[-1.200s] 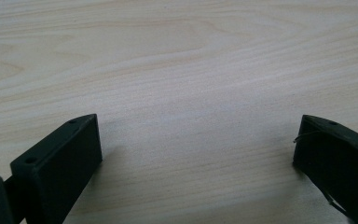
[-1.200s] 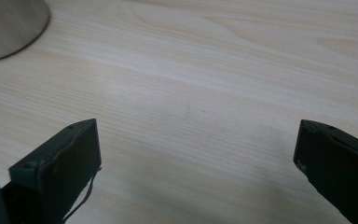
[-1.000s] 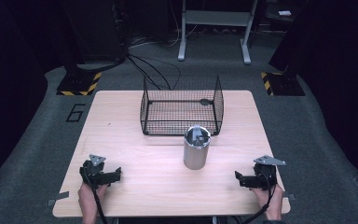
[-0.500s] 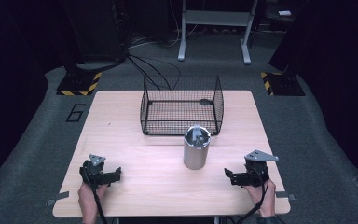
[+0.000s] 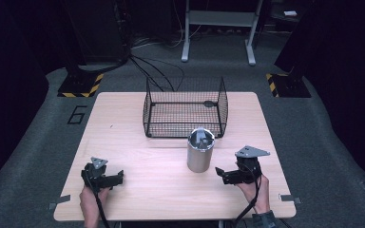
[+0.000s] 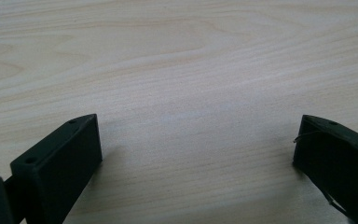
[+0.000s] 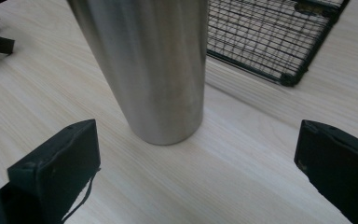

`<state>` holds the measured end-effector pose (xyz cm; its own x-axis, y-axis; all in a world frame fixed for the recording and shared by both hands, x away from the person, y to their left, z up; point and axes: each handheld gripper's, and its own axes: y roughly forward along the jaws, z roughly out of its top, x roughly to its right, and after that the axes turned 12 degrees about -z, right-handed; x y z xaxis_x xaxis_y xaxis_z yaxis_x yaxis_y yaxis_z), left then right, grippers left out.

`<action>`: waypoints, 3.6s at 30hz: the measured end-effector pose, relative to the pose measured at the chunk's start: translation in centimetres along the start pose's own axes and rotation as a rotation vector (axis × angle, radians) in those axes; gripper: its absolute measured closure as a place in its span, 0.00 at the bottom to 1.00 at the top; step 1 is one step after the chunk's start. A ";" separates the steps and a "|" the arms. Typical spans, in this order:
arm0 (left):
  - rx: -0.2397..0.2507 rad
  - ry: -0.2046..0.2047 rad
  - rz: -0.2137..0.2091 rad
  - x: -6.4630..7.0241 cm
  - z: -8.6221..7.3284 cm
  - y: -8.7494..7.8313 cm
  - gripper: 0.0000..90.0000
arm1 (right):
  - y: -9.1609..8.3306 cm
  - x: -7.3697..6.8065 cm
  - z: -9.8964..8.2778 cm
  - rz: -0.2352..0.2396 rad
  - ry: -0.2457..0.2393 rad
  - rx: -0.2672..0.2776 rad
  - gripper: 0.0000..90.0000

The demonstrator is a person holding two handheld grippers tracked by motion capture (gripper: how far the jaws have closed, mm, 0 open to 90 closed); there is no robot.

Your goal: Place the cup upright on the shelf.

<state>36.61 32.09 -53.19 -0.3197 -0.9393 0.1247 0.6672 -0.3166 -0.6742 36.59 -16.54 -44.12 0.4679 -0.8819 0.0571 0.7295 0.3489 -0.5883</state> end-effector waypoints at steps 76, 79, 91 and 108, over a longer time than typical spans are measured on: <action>-0.001 0.000 0.001 0.0 0.0 0.0 0.01 | 6.3 -4.3 6.3 0.035 -0.014 0.150 0.03; -0.002 -0.001 0.000 0.0 0.0 0.0 0.01 | 6.4 -4.4 6.4 0.028 -0.011 0.151 0.03; -0.002 -0.002 -0.002 0.0 0.0 0.0 0.01 | 6.5 -4.4 6.2 0.035 -0.029 0.178 0.03; -0.001 0.000 0.001 0.0 0.0 0.0 0.01 | 5.9 -3.9 7.0 0.040 -0.015 0.176 0.04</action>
<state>36.61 32.11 -53.18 -0.3194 -0.9394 0.1243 0.6667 -0.3160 -0.6751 42.60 -8.82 -42.15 0.5051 -0.8616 0.0495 0.7855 0.4351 -0.4401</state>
